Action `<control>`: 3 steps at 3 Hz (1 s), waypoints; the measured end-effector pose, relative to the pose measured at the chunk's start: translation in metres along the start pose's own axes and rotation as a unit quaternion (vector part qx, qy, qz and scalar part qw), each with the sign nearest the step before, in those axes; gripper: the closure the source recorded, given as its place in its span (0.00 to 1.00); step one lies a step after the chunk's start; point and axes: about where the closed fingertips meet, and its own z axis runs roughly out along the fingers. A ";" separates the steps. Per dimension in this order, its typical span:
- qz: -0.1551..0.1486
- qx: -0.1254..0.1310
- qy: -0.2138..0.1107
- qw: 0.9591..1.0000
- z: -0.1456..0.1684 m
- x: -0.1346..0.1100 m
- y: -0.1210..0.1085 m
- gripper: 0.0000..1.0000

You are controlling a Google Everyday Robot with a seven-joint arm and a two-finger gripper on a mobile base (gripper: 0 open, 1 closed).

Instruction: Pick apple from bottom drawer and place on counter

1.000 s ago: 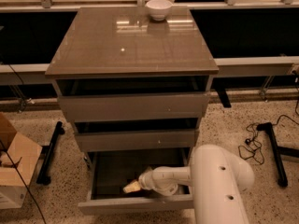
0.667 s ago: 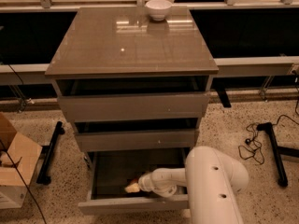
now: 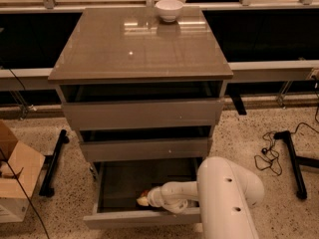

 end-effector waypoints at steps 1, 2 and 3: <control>-0.007 0.007 -0.015 1.000 -0.016 -0.010 0.004 0.87; -0.025 -0.007 -0.059 0.998 -0.060 -0.043 0.011 1.00; -0.055 -0.032 -0.109 0.992 -0.126 -0.072 0.013 1.00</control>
Offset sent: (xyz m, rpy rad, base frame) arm 0.0082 -0.0313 0.1597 0.1684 -0.2167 0.0262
